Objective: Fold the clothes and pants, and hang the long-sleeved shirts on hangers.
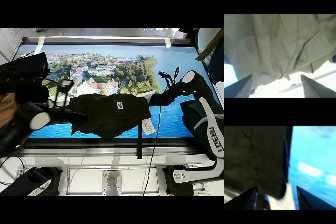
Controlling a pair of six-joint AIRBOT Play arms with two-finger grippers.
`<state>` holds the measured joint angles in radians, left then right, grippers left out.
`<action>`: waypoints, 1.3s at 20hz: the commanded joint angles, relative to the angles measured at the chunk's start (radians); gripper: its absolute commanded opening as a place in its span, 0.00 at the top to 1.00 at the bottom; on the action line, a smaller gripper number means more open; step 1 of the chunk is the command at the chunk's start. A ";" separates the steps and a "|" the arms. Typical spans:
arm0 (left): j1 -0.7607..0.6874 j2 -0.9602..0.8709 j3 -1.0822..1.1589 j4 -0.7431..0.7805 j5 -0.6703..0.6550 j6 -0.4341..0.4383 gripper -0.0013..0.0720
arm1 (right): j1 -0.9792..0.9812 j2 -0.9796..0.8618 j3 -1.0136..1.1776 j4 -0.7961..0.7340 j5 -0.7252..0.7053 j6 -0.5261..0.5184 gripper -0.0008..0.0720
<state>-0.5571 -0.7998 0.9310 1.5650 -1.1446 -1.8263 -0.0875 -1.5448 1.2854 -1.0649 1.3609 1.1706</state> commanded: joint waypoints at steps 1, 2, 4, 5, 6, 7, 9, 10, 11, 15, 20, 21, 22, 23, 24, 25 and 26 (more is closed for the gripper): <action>0.001 0.132 0.012 0.066 0.003 -0.048 0.03 | -0.064 -0.135 0.018 0.259 0.016 -0.068 0.19; 0.001 0.155 0.012 0.067 0.004 -0.056 0.03 | -0.083 -0.175 0.018 0.294 0.015 -0.077 0.16; 0.001 0.185 0.012 0.067 0.004 -0.060 0.03 | -0.110 -0.230 0.018 0.301 0.014 -0.094 0.15; 0.001 0.192 0.012 0.066 0.004 -0.064 0.03 | -0.120 -0.248 0.018 0.303 0.012 -0.116 0.15; 0.001 0.193 0.012 0.066 0.004 -0.064 0.03 | -0.125 -0.258 0.018 0.303 0.003 -0.121 0.15; 0.001 0.192 0.012 0.068 0.004 -0.076 0.03 | -0.125 -0.266 0.018 0.309 -0.003 -0.142 0.15; 0.001 0.192 0.011 0.079 0.005 -0.102 0.03 | -0.121 -0.283 0.018 0.315 -0.015 -0.159 0.15; 0.001 0.192 0.011 0.086 0.005 -0.116 0.04 | -0.117 -0.295 0.018 0.317 -0.020 -0.162 0.15; 0.001 0.192 0.011 0.085 0.004 -0.129 0.04 | -0.113 -0.308 0.018 0.322 -0.020 -0.163 0.15; 0.001 0.192 0.011 0.085 0.004 -0.142 0.03 | -0.093 -0.341 0.018 0.335 -0.026 -0.174 0.16; 0.001 0.192 0.011 0.085 0.004 -0.142 0.04 | -0.063 -0.345 0.018 0.333 -0.002 -0.195 0.20; 0.001 0.192 0.011 0.085 0.004 -0.142 0.04 | -0.050 -0.345 0.018 0.333 0.012 -0.198 0.24; 0.001 0.192 0.011 0.085 0.004 -0.142 0.03 | -0.035 -0.345 0.018 0.333 0.019 -0.204 0.31; 0.001 0.192 0.011 0.085 0.004 -0.142 0.03 | -0.017 -0.345 0.018 0.332 0.015 -0.213 0.34; 0.001 0.192 0.011 0.085 0.004 -0.142 0.04 | 0.003 -0.345 0.018 0.331 0.003 -0.215 0.35; 0.001 0.192 0.011 0.085 0.004 -0.142 0.03 | 0.024 -0.345 0.018 0.331 -0.009 -0.215 0.42; 0.001 0.192 0.011 0.085 0.004 -0.142 0.04 | 0.040 -0.345 0.018 0.331 -0.021 -0.215 0.61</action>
<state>-0.5571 -0.6083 0.9417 1.6501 -1.1408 -1.9675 -0.0910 -1.8900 1.3022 -0.7452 1.3518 0.9642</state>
